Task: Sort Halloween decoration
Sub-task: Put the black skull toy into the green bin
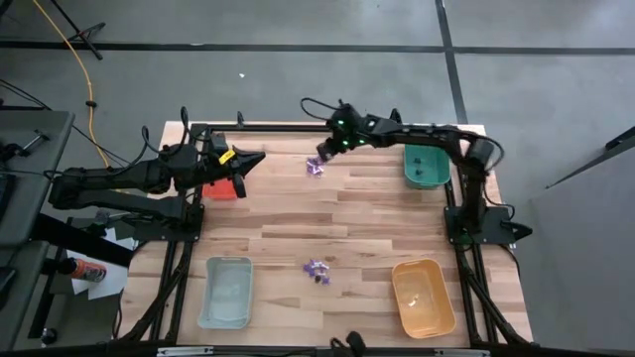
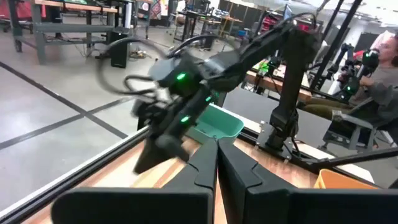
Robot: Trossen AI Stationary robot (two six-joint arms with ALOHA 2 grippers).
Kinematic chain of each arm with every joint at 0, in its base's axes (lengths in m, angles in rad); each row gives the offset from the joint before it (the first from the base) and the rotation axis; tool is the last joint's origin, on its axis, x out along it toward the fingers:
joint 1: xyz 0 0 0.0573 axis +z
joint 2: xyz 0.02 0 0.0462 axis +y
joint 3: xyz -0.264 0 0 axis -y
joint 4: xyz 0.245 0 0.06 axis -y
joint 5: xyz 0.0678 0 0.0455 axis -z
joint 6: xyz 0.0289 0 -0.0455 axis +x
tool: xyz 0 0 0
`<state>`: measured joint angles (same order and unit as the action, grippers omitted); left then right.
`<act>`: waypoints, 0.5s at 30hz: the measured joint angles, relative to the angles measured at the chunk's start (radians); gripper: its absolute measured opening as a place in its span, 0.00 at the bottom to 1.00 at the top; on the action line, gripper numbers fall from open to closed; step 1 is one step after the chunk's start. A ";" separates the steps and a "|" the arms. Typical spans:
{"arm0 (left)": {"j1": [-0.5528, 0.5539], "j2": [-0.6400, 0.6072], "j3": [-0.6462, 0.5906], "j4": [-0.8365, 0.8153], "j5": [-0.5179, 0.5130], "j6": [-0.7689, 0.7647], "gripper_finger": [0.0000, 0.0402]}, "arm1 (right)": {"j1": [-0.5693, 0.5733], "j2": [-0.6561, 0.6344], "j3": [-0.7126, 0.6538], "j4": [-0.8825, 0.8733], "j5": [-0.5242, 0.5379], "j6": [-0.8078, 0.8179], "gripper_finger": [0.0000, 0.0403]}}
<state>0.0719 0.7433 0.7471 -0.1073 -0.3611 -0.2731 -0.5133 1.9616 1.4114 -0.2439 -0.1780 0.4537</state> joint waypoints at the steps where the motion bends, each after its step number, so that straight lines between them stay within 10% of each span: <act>1: 0.000 0.000 0.000 -0.001 0.000 -0.008 0.00 | 0.000 0.038 0.047 -0.022 -0.002 0.035 0.00; 15: 0.000 0.000 0.000 -0.001 -0.002 -0.012 0.00 | -0.008 0.406 0.572 -0.532 -0.055 0.167 0.00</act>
<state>0.0719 0.7433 0.7471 -0.1085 -0.3634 -0.2855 -0.5217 2.3679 1.9830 -0.7761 -0.2329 0.6211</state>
